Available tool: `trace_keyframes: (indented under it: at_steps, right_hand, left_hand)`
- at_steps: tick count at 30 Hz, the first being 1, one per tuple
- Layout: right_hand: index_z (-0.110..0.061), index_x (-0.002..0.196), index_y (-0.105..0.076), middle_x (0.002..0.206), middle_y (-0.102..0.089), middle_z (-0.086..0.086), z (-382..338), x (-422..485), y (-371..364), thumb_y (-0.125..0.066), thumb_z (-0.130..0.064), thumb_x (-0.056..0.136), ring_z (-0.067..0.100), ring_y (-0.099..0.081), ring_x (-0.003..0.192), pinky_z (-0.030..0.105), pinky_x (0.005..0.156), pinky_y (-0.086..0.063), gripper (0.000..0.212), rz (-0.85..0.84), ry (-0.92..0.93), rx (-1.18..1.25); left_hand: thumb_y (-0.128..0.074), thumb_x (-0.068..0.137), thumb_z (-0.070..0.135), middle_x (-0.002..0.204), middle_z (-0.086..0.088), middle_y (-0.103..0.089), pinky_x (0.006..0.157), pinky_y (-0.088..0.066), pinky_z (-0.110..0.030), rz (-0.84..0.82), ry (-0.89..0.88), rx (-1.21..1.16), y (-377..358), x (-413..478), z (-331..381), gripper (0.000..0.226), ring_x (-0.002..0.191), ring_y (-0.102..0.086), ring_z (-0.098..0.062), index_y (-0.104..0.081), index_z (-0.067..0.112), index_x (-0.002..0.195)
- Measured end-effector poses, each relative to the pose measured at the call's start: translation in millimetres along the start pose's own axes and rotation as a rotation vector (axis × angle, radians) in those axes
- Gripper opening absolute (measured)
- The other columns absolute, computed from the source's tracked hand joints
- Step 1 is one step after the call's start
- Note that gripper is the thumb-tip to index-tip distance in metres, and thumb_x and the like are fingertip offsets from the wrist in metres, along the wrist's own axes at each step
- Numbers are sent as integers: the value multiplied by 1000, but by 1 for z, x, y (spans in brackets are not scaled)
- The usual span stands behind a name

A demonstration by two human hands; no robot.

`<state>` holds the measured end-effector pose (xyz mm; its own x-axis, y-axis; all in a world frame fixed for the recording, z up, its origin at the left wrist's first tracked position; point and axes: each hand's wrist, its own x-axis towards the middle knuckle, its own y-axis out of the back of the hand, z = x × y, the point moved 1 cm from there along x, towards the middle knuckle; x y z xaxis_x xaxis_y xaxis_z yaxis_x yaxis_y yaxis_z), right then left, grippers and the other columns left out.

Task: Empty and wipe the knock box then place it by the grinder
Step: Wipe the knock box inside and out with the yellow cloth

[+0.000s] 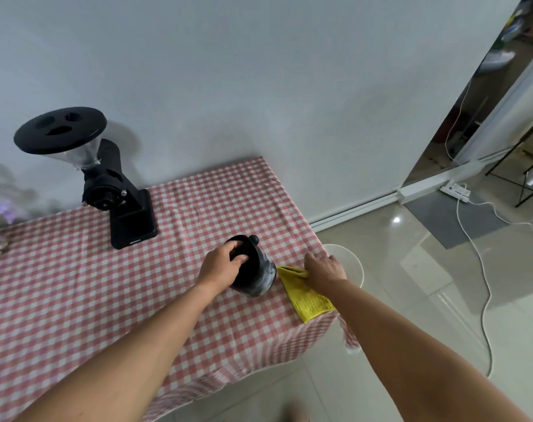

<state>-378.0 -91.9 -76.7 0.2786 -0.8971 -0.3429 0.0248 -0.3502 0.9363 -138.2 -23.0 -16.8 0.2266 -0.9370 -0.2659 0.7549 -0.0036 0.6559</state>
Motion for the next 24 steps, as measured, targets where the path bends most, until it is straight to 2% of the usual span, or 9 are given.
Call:
trace_keyframes:
  at_steps: [2,4,8,12,14,16,19,22,24]
  right_hand:
    - [-15,129,-47,122,-61,10,-1,-7,4,-51,-19,91,32,-58,116,40,93,-45,38,-42,-84,153]
    - [-14,120,-57,122,-61,11,0,-11,8,-51,-20,92,31,-59,113,39,85,-48,29,-79,-125,203]
    - [-5,106,-63,95,-62,9,1,-13,27,-58,-29,93,31,-62,92,33,71,-42,28,-56,-210,418]
    - [-5,98,-66,85,-59,10,2,-12,57,-53,-26,98,26,-58,83,33,70,-41,25,53,-236,810]
    - [-8,96,-63,93,-65,15,-4,-16,70,-52,-17,99,24,-59,87,37,78,-48,15,104,-183,1129]
    - [-12,95,-63,103,-68,18,-17,-25,82,-52,-17,100,25,-61,93,43,90,-51,13,138,-135,1352]
    - [-20,87,-64,91,-64,6,-45,-37,93,-53,-34,99,20,-59,86,43,88,-52,22,168,-43,1395]
    - [-19,103,-62,93,-63,2,-72,-52,93,-49,-38,101,17,-59,88,24,81,-50,24,160,75,1354]
    - [-21,130,-51,117,-64,7,-85,-55,78,-46,-58,96,22,-61,106,31,94,-52,51,128,115,1296]
  left_hand:
    - [-60,99,28,141,-6,-60,98,-47,-30,4,6,-33,1,1,3,44,129,-56,-26,-55,20,142]
    - [-60,99,27,140,-7,-61,98,-46,-30,14,11,-65,2,1,6,42,129,-56,-26,-56,18,140]
    - [-62,98,27,139,-9,-62,97,-46,-31,35,69,-205,6,5,9,41,128,-56,-27,-60,17,137]
    - [-62,98,25,134,-9,-63,105,-48,-37,30,123,-361,14,8,18,40,128,-57,-28,-59,14,136]
    - [-62,98,21,129,-8,-66,107,-48,-41,38,127,-424,18,8,23,36,125,-59,-27,-60,14,133]
    - [-61,98,19,128,-8,-66,107,-49,-44,40,124,-472,20,9,29,35,122,-60,-27,-60,14,132]
    - [-60,98,15,128,-9,-65,106,-50,-47,36,100,-523,24,8,41,34,121,-60,-28,-60,14,132]
    - [-59,98,11,125,-11,-67,105,-50,-46,39,64,-526,25,7,50,29,118,-62,-28,-62,15,126]
    - [-59,98,12,124,-10,-68,106,-50,-45,46,65,-499,25,7,53,30,118,-62,-27,-63,15,127]
